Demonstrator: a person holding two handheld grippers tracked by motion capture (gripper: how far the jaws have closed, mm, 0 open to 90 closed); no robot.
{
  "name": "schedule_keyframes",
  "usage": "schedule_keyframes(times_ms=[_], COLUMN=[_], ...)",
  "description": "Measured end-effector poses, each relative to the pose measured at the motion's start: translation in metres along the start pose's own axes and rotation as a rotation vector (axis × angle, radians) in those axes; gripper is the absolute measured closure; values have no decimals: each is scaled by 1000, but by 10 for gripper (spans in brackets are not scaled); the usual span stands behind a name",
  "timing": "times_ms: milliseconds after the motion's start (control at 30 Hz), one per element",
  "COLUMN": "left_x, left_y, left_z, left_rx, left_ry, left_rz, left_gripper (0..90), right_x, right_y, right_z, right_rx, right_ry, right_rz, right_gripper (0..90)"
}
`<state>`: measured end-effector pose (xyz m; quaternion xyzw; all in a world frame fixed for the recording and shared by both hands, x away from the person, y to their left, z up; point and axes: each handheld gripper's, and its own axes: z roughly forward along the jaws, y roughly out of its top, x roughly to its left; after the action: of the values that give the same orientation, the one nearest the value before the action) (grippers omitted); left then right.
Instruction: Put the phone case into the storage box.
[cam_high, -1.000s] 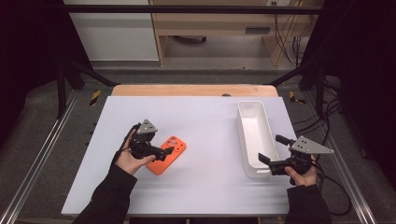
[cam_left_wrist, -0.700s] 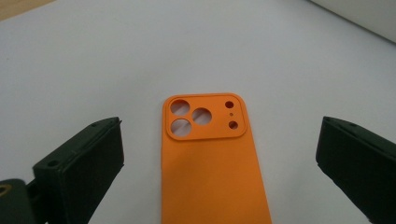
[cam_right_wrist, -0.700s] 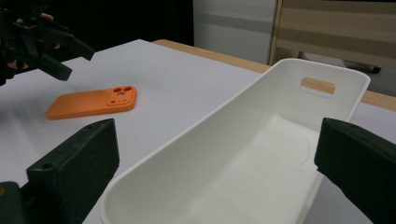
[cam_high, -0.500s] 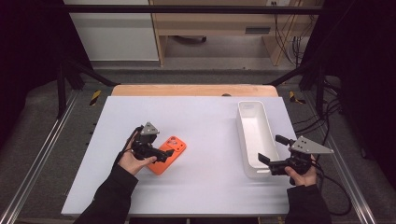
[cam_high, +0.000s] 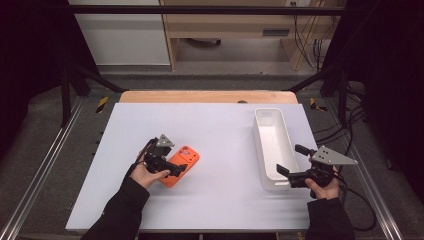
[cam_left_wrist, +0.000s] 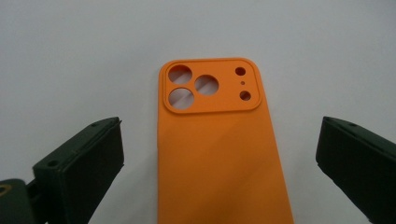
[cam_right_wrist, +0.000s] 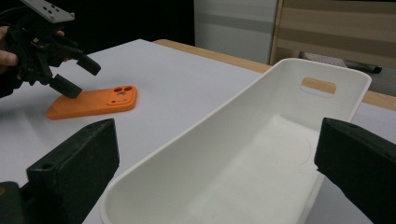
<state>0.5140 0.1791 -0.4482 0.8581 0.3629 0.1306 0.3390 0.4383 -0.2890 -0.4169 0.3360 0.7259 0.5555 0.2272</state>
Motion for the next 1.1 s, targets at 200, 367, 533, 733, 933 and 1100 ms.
schedule_keyframes(times_ms=[200, 367, 533, 733, 933, 1100], left_x=[0, -2, -2, -2, -3, -4], left_y=[-3, -4, -5, -6, -7, -7], left_z=[7, 12, 15, 20, 22, 23], left_rx=[32, 46, 59, 89, 103, 108], left_ry=[4, 3, 7, 10, 13, 16], left_rz=[-2, -1, -2, 3, 13, 18], left_gripper=[5, 5, 6, 22, 60, 107], right_x=[0, 0, 0, 0, 0, 0], right_y=[0, 0, 0, 0, 0, 0], right_z=[-1, -1, -1, -1, -1, -1], right_rx=[-5, -2, -2, -3, -1, -1], right_ry=[-1, -1, 1, 0, -1, -1], right_rz=[0, 3, 2, 1, 3, 3], right_gripper=[4, 4, 4, 4, 4, 4])
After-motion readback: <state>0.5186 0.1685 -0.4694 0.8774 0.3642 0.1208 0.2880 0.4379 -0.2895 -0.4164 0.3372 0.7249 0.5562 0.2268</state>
